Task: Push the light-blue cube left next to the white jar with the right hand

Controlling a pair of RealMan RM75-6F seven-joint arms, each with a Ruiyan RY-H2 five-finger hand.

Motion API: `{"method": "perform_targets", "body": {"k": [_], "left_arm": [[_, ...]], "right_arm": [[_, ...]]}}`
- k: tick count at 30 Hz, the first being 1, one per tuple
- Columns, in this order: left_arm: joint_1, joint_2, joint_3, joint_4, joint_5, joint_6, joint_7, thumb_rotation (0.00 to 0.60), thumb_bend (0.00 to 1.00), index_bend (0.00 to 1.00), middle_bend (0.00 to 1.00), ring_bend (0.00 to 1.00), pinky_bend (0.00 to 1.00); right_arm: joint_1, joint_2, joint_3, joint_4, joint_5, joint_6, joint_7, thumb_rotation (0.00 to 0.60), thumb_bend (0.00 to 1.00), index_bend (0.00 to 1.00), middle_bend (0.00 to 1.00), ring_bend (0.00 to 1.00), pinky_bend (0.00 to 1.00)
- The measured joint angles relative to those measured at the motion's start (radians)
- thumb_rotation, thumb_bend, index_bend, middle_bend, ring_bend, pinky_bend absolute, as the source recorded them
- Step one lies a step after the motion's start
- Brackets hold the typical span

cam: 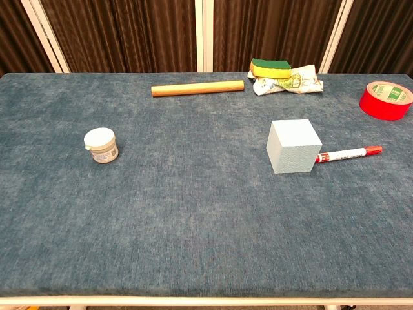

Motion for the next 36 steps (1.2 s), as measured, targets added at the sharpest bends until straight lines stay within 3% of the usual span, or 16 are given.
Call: {"method": "perform_targets", "body": {"k": [14, 18, 21, 24, 30, 36], "left_arm": [[0.002, -0.042, -0.026, 0.040, 0.020, 0.053, 0.002, 0.600, 0.09, 0.26, 0.22, 0.16, 0.24], [0.002, -0.048, -0.027, 0.046, 0.021, 0.055, -0.002, 0.600, 0.09, 0.26, 0.22, 0.16, 0.24], [0.005, -0.050, -0.025, 0.048, 0.023, 0.058, -0.008, 0.600, 0.09, 0.26, 0.22, 0.16, 0.24], [0.005, -0.051, -0.025, 0.046, 0.028, 0.061, -0.010, 0.600, 0.09, 0.26, 0.22, 0.16, 0.24], [0.018, -0.056, -0.022, 0.053, 0.023, 0.073, -0.015, 0.600, 0.09, 0.26, 0.22, 0.16, 0.24], [0.032, -0.053, -0.011, 0.055, 0.020, 0.074, -0.044, 0.600, 0.09, 0.26, 0.22, 0.16, 0.24]], "right_arm": [[-0.020, 0.002, 0.013, -0.012, -0.003, -0.004, 0.013, 0.600, 0.08, 0.01, 0.20, 0.00, 0.10], [-0.012, 0.000, 0.027, -0.008, -0.014, -0.005, 0.024, 0.600, 0.15, 0.10, 0.27, 0.02, 0.12], [0.018, -0.008, 0.040, 0.000, -0.019, -0.035, 0.003, 0.600, 0.18, 0.24, 0.34, 0.06, 0.13], [0.063, -0.028, 0.054, 0.014, -0.017, -0.098, -0.029, 0.600, 0.19, 0.35, 0.37, 0.08, 0.15], [0.190, -0.118, 0.084, 0.095, 0.018, -0.301, -0.105, 0.600, 0.19, 0.36, 0.35, 0.08, 0.15], [0.308, -0.277, 0.099, 0.286, 0.060, -0.470, -0.152, 0.600, 0.19, 0.36, 0.35, 0.08, 0.15]]}}
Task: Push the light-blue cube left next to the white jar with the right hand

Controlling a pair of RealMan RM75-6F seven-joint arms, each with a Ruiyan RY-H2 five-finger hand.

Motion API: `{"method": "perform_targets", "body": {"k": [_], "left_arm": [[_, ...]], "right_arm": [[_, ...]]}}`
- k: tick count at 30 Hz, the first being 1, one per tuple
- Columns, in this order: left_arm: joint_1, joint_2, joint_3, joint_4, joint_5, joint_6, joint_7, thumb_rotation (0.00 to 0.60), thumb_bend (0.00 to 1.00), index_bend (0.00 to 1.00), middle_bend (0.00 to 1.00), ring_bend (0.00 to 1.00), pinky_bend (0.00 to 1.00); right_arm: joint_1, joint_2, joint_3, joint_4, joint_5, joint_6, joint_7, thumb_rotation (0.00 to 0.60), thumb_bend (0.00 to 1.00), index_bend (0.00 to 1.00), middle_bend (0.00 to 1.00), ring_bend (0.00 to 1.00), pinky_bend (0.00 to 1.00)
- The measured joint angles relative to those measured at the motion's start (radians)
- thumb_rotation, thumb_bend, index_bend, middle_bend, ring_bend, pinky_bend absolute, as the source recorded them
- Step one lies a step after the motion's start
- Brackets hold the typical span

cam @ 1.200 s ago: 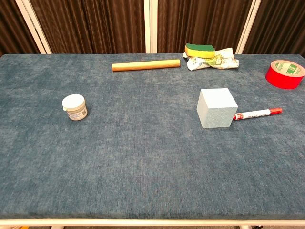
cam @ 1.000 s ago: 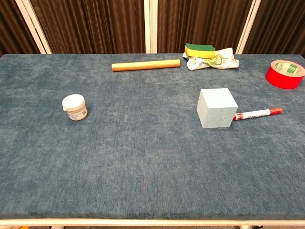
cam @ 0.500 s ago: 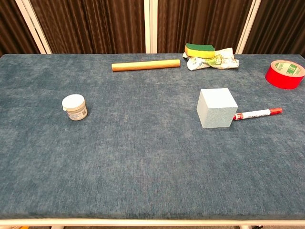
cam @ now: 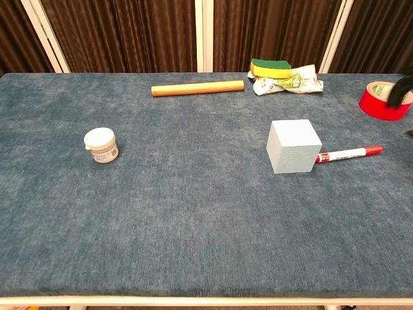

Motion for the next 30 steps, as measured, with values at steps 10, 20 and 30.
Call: {"method": "perform_targets", "body": {"k": [10, 20, 30], "left_arm": [[-0.001, 0.009, -0.001, -0.017, -0.012, -0.020, -0.014, 0.600, 0.09, 0.26, 0.22, 0.16, 0.24], [-0.003, 0.007, -0.001, -0.007, -0.012, -0.030, -0.034, 0.600, 0.09, 0.26, 0.22, 0.16, 0.24], [-0.008, 0.005, -0.005, -0.011, -0.022, -0.044, -0.031, 0.600, 0.09, 0.26, 0.22, 0.16, 0.24]], "right_arm": [[0.094, -0.211, -0.033, 0.288, -0.006, -0.102, 0.024, 0.600, 0.21, 0.36, 0.36, 0.08, 0.15], [0.108, -0.274, -0.060, 0.379, -0.019, -0.107, 0.078, 0.600, 0.22, 0.39, 0.42, 0.10, 0.16], [0.117, -0.292, -0.066, 0.416, -0.017, -0.115, 0.101, 0.600, 0.31, 0.47, 0.48, 0.13, 0.18]]}}
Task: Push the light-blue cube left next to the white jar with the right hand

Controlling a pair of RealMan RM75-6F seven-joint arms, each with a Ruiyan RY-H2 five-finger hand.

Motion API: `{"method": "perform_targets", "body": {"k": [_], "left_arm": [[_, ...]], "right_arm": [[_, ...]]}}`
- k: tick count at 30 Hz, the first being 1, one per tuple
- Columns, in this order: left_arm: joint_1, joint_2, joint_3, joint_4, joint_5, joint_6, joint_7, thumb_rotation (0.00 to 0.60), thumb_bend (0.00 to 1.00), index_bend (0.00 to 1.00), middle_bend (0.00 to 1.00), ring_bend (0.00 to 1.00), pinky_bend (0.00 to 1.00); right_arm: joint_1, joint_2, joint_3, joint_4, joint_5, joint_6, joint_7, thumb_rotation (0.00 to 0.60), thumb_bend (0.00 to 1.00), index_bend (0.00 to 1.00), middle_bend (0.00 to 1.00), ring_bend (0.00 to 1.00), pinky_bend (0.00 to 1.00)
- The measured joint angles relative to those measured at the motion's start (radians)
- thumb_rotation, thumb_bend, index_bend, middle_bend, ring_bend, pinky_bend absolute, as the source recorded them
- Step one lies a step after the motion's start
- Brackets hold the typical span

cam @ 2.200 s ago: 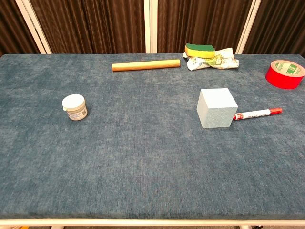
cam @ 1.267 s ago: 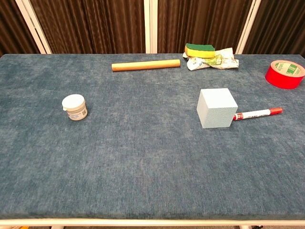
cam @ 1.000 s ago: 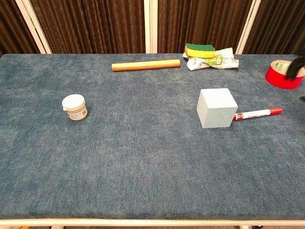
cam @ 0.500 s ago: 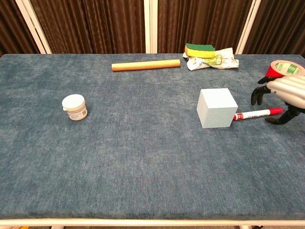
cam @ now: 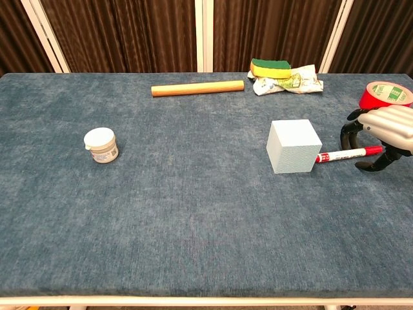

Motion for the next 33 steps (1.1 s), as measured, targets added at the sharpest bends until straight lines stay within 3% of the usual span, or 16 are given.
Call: {"method": "perform_targets", "body": {"k": [13, 22, 33], "left_arm": [[0.003, -0.003, 0.001, 0.008, -0.002, 0.001, -0.009, 0.600, 0.09, 0.26, 0.22, 0.16, 0.24], [-0.002, -0.001, 0.000, -0.002, 0.004, -0.002, -0.001, 0.600, 0.09, 0.26, 0.22, 0.16, 0.24], [0.002, 0.000, 0.002, 0.000, 0.008, 0.004, -0.002, 0.600, 0.09, 0.26, 0.22, 0.16, 0.24]], "right_arm": [[0.006, 0.003, -0.002, 0.005, 0.001, 0.007, 0.017, 0.600, 0.43, 0.54, 0.53, 0.16, 0.20], [0.010, 0.054, 0.006, -0.079, -0.009, 0.039, 0.046, 0.600, 0.43, 0.56, 0.54, 0.18, 0.20], [0.042, 0.040, 0.047, -0.177, 0.067, -0.018, -0.084, 0.600, 0.43, 0.56, 0.54, 0.18, 0.20]]}}
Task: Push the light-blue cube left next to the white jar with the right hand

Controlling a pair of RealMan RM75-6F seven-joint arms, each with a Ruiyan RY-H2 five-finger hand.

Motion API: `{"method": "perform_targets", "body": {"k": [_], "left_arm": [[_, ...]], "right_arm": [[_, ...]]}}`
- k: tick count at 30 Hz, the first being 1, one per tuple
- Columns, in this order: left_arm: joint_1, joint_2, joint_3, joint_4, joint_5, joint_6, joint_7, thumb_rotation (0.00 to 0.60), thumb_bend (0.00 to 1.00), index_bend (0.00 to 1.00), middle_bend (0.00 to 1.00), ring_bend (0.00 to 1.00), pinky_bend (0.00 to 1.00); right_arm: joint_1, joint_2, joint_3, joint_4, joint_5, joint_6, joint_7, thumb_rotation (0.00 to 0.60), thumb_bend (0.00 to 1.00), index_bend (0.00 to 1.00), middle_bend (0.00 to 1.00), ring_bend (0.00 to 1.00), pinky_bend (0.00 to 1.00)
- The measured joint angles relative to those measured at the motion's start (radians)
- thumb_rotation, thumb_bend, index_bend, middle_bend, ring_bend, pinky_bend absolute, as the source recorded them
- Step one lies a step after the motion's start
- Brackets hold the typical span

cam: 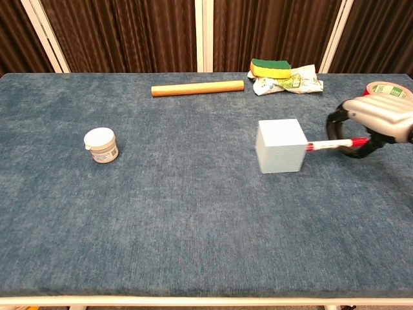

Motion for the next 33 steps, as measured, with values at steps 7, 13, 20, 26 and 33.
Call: {"method": "perform_targets", "body": {"k": [7, 13, 20, 26, 33], "left_arm": [[0.005, -0.004, 0.003, 0.013, 0.000, 0.003, -0.016, 0.600, 0.09, 0.26, 0.22, 0.16, 0.24], [0.016, -0.008, 0.002, 0.026, -0.010, 0.013, -0.025, 0.600, 0.09, 0.26, 0.22, 0.16, 0.24], [0.019, -0.008, 0.004, 0.028, -0.003, 0.017, -0.028, 0.600, 0.09, 0.26, 0.22, 0.16, 0.24], [0.012, -0.008, 0.001, 0.025, 0.008, 0.014, -0.027, 0.600, 0.09, 0.26, 0.22, 0.16, 0.24], [0.017, -0.006, 0.003, 0.024, 0.010, 0.020, -0.028, 0.600, 0.09, 0.26, 0.22, 0.16, 0.24]], "right_arm": [[0.036, -0.033, 0.043, -0.091, 0.070, -0.031, -0.114, 0.600, 0.43, 0.57, 0.54, 0.18, 0.20], [0.076, -0.079, 0.072, -0.129, 0.135, -0.054, -0.228, 0.600, 0.43, 0.57, 0.54, 0.18, 0.20], [0.088, -0.067, 0.078, -0.185, 0.190, -0.062, -0.292, 0.600, 0.43, 0.57, 0.54, 0.18, 0.20], [0.079, -0.039, 0.072, -0.209, 0.240, -0.061, -0.319, 0.600, 0.43, 0.57, 0.54, 0.18, 0.20], [0.114, -0.069, 0.090, -0.189, 0.285, -0.080, -0.351, 0.600, 0.43, 0.57, 0.54, 0.18, 0.20]]}}
